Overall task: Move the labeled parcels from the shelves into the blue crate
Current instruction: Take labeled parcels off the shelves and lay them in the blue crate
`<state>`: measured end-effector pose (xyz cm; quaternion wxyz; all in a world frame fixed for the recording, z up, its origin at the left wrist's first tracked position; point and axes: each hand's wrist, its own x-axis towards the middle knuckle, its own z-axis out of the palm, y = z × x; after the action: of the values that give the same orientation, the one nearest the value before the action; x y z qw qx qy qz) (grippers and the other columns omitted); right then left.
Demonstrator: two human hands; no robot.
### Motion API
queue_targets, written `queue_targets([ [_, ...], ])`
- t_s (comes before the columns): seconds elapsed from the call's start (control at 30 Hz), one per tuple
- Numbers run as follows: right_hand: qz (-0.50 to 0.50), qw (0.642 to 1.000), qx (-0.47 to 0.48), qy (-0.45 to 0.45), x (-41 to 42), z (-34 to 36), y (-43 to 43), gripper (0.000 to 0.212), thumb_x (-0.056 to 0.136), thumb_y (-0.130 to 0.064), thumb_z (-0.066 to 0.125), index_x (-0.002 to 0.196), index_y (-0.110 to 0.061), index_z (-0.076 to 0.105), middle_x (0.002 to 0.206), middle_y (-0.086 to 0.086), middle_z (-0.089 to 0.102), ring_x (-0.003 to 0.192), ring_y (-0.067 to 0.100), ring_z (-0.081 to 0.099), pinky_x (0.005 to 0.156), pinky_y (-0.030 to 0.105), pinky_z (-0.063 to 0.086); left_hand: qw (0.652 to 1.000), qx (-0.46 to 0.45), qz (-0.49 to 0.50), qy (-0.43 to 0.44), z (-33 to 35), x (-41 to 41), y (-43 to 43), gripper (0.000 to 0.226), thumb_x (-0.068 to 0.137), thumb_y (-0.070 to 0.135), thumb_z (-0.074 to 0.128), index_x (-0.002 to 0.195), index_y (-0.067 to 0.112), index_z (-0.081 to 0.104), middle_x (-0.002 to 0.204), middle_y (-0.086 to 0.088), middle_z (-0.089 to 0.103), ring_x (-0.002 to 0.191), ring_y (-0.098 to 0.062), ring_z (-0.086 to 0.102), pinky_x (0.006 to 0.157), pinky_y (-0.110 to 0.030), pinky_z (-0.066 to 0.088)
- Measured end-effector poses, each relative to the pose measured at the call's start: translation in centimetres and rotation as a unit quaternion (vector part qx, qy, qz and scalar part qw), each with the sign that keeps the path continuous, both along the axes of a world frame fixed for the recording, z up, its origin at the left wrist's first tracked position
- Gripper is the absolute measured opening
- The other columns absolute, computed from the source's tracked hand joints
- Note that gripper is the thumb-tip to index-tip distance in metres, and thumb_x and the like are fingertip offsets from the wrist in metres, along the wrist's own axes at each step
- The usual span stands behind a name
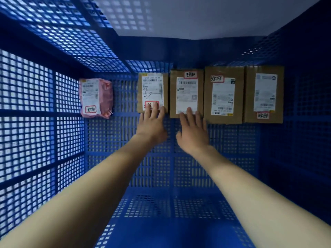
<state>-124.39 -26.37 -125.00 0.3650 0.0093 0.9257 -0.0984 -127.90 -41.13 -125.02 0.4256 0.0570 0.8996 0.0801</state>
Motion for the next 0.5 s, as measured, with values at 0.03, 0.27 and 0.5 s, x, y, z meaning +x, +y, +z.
queue_targets([
  [0.03,-0.003,1.000,0.003,-0.002,-1.0,0.1,0.1,0.067,0.099,-0.036,0.040,0.155,-0.022,0.006,0.164,0.003,-0.009,0.149,0.032,-0.007,0.120,0.050,0.000,1.000,-0.001,0.000,-0.005,0.1,-1.1,0.1,0.087,0.094,0.031,0.053,0.158,0.020,-0.005,0.164,-0.004,-0.021,0.150,-0.029,-0.021,0.123,-0.049,0.002],
  [0.27,-0.022,1.000,-0.007,-0.010,-1.4,3.1,-0.4,0.065,0.098,-0.032,0.042,0.154,-0.020,0.012,0.164,0.007,-0.006,0.149,0.032,-0.006,0.120,0.052,0.000,1.000,-0.019,-0.025,0.005,2.7,-2.1,-0.3,0.078,0.093,0.031,0.053,0.157,0.023,0.009,0.166,-0.002,-0.009,0.151,-0.029,-0.015,0.122,-0.052,0.005],
  [0.5,-0.027,0.999,0.010,-0.034,-0.1,13.1,-0.4,0.071,0.098,-0.032,0.042,0.155,-0.024,0.000,0.163,0.007,-0.016,0.149,0.031,-0.009,0.120,0.051,0.001,0.999,-0.013,-0.048,0.007,12.3,3.4,0.2,0.077,0.097,0.034,0.051,0.157,0.017,0.006,0.167,-0.006,-0.003,0.152,-0.029,-0.012,0.123,-0.047,0.004],
])
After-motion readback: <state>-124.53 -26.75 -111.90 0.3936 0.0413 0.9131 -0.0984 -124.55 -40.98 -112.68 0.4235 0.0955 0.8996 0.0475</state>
